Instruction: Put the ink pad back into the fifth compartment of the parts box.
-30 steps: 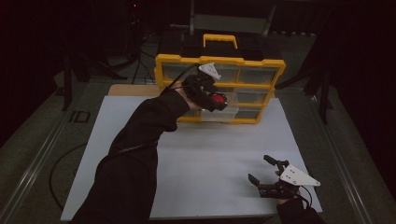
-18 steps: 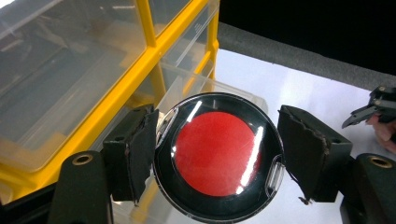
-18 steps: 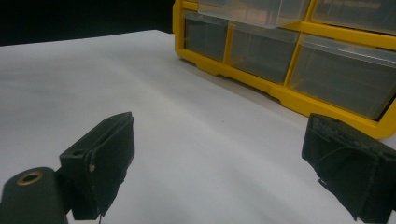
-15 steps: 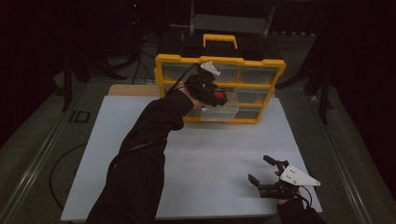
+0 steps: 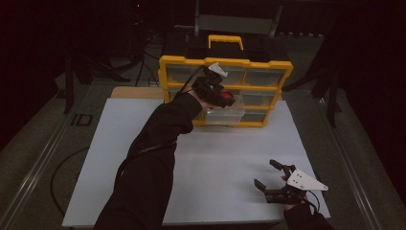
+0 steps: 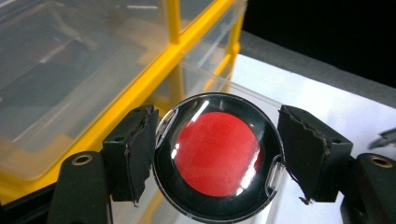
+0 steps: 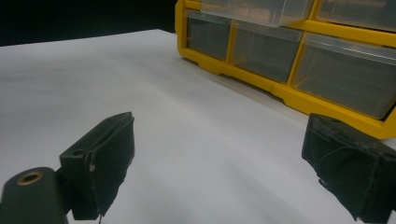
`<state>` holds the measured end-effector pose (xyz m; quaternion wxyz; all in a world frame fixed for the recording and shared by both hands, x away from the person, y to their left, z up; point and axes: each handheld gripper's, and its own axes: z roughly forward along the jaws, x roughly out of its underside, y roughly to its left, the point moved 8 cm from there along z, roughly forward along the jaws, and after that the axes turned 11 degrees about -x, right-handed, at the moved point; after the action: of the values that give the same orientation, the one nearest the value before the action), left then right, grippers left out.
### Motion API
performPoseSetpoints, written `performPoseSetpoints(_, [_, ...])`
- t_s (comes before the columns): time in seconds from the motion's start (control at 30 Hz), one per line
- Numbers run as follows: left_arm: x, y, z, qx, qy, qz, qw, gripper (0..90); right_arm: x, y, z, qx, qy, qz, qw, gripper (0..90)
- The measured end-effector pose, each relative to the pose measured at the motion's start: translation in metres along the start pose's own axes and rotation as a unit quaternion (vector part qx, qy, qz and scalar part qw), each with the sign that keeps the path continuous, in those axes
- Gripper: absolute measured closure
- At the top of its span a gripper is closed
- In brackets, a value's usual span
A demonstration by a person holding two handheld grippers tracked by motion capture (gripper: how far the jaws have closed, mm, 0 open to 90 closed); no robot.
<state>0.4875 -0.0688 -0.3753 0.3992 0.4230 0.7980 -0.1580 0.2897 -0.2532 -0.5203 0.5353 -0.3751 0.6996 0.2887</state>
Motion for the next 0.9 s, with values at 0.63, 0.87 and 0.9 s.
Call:
performPoseSetpoints(0.63, [0.001, -0.009, -0.002, 0.031, -0.012, -0.006, 0.9994, 0.0, 0.000, 0.000, -0.001, -0.001, 0.000, -0.001, 1.0000, 9.6])
performPoseSetpoints(0.87, [0.006, -0.007, -0.009, 0.018, -0.020, 0.012, 0.9996, 0.0, -0.001, 0.000, -0.001, 0.000, 0.000, 0.000, 1.0000, 9.6])
performPoseSetpoints(0.9, [0.007, -0.007, -0.009, 0.017, -0.022, 0.012, 0.9996, 0.0, -0.001, 0.000, -0.001, 0.000, 0.000, -0.001, 1.0000, 9.6])
